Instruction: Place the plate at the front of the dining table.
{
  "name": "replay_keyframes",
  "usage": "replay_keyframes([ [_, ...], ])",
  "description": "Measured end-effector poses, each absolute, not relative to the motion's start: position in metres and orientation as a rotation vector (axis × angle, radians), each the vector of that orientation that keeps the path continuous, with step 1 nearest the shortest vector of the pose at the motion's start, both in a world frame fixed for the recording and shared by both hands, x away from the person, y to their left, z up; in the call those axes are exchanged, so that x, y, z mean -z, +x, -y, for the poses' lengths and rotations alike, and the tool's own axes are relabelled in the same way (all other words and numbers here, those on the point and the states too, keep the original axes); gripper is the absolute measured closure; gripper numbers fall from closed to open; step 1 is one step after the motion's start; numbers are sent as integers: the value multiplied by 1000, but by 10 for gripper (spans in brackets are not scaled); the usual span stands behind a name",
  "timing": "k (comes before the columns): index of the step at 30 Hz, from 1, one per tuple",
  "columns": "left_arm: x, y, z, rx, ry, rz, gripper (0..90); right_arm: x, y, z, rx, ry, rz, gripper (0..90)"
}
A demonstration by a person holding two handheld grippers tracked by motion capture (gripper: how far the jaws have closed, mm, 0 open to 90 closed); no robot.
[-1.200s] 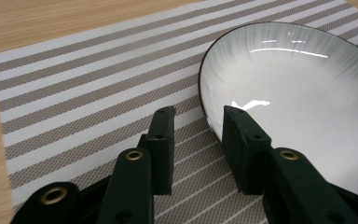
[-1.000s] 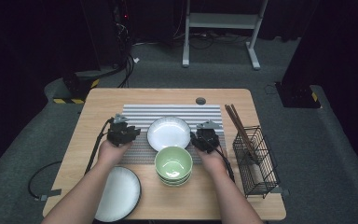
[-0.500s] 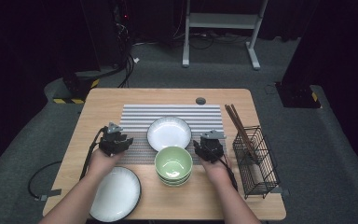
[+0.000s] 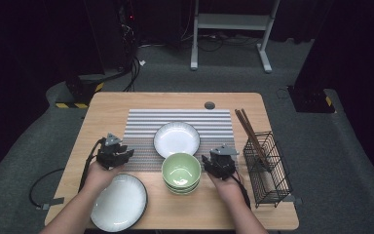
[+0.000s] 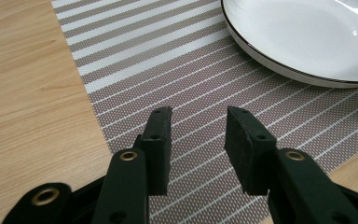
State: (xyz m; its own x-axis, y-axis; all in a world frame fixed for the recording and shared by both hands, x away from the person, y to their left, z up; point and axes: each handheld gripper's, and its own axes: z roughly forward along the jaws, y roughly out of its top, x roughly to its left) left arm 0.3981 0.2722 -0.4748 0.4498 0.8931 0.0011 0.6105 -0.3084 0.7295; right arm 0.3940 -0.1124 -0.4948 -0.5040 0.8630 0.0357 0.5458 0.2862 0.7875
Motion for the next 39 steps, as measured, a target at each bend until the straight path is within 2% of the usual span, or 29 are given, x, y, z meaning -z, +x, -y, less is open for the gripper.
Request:
replay_keyframes([
  [20, 467, 383, -271, -507, 2069, -1275, 524, 493, 362, 124, -1031, 1267, -2119, 483],
  [28, 458, 384, -265, -487, 2150, -1289, 490, 501, 354, 126, -987, 1322, -2076, 455],
  [31, 456, 385, -264, -468, 2171, -1303, 480, 506, 353, 122, -915, 1302, -2095, 368],
  [35, 455, 387, -262, -430, 2196, -1327, 465, 507, 352, 122, -901, 1309, -2112, 303],
  [39, 457, 391, -257, -391, 2266, -1349, 451, 512, 351, 124, -893, 1323, -2131, 300],
])
